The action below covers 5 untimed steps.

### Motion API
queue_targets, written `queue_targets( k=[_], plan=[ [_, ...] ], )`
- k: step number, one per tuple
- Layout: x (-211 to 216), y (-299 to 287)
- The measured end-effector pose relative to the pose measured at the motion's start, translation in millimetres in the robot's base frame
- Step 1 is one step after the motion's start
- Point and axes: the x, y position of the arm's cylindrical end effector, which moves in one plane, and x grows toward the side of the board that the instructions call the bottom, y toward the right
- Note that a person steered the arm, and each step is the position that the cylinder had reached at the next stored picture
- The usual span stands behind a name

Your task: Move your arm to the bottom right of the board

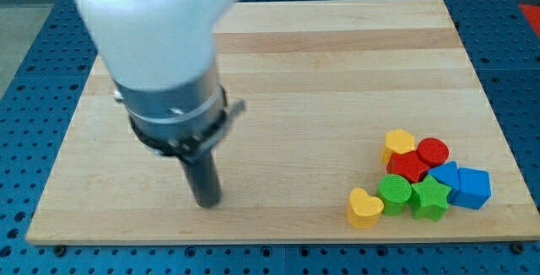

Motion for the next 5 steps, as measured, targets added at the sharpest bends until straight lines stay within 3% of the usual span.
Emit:
queue_targets(
  k=[1, 2, 3, 5],
  plan=[
    [-46, -33],
    [-100, -23],
    [-159, 35],
    [-185, 232]
  ],
)
